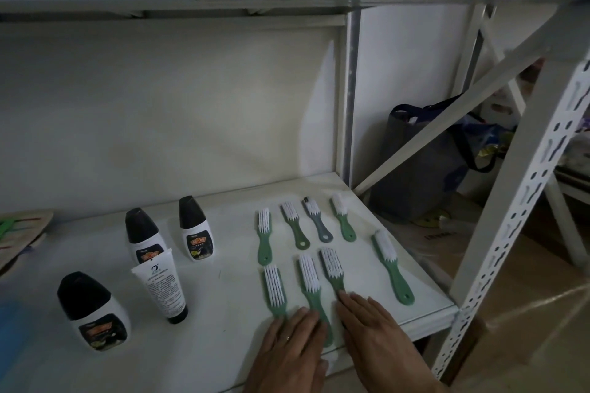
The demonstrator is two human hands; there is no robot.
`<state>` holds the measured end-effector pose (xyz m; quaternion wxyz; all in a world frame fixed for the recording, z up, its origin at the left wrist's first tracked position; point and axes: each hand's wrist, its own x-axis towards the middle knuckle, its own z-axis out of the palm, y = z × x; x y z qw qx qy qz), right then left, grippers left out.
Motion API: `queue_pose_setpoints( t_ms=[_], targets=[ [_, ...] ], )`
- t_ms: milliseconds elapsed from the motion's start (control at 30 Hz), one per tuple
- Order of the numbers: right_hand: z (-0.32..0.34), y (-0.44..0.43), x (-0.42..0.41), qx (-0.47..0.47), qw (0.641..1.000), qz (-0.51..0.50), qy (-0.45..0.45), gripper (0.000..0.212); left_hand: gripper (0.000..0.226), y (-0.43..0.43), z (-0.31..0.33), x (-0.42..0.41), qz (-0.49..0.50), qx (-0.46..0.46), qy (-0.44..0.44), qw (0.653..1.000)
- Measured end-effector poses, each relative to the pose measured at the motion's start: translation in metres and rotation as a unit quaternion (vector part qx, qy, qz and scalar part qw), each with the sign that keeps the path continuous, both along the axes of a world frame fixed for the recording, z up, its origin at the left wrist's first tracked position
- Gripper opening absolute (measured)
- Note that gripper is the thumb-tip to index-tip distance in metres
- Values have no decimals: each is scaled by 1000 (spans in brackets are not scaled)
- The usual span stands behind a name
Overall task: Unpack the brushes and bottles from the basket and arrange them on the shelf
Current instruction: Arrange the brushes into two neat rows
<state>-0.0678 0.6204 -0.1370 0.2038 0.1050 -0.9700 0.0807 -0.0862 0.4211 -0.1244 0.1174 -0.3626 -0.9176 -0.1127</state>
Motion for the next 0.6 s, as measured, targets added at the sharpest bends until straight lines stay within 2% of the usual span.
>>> queue_pose_setpoints(
  t_ms=[100, 233, 333, 400, 500, 600],
  targets=[
    [3, 6, 1, -10, 1000, -5, -9, 61, 53, 10, 0, -1, -4, -12, -25, 1000],
    [9, 15, 2, -8, 999, 11, -40, 45, 56, 18, 0, -1, -9, -16, -47, 999],
    [20, 37, -2, -55, 996, -67, -36, 49, 57, 20, 2, -3, -17, -15, -66, 998],
    [27, 52, -5, -46, 990, -115, -62, 46, 57, 19, 3, -3, -22, -13, -71, 997],
    [24, 60, -4, -26, 989, -118, -89, 37, 57, 18, 0, -3, -26, -19, -61, 998],
    [19, 56, 5, -49, 989, -123, -71, 55, 57, 16, 0, -4, -17, -14, -43, 999]
  ],
)
